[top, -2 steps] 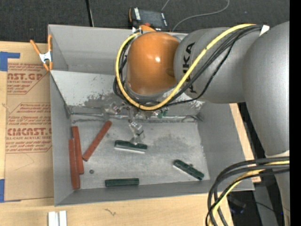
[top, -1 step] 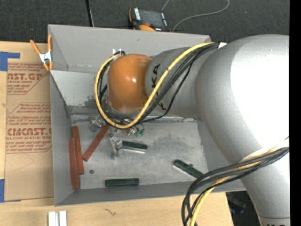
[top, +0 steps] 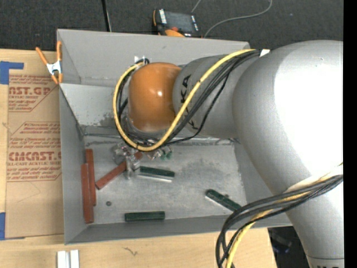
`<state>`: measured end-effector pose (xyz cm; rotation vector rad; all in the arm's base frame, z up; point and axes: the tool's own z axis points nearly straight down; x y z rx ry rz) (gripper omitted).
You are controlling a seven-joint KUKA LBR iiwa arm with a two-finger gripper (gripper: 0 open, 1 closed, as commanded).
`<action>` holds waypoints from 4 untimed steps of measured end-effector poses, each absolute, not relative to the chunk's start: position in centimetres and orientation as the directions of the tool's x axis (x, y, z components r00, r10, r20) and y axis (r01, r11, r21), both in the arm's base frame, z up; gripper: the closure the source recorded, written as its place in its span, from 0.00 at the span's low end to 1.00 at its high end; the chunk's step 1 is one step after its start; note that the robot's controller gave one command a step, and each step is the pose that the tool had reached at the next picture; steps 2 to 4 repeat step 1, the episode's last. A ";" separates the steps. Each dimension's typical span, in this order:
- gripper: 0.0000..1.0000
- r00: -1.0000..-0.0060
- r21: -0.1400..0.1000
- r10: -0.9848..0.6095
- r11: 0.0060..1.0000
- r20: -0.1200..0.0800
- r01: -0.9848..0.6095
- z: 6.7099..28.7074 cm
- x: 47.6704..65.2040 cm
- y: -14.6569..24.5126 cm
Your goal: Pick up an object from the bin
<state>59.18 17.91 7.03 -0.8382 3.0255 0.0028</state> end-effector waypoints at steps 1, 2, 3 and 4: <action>1.00 -0.736 -0.002 -0.677 0.736 -0.010 -0.677 23.8 53.8 20.8; 1.00 -0.736 -0.002 -0.677 0.736 -0.010 -0.677 23.8 53.8 20.8; 1.00 -0.736 -0.002 -0.677 0.736 -0.010 -0.677 23.8 53.8 20.8; 1.00 -0.736 -0.002 -0.677 0.736 -0.010 -0.677 23.8 53.8 20.8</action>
Offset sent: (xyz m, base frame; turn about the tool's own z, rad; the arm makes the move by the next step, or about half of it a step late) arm -0.0548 0.0271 0.1630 -0.2035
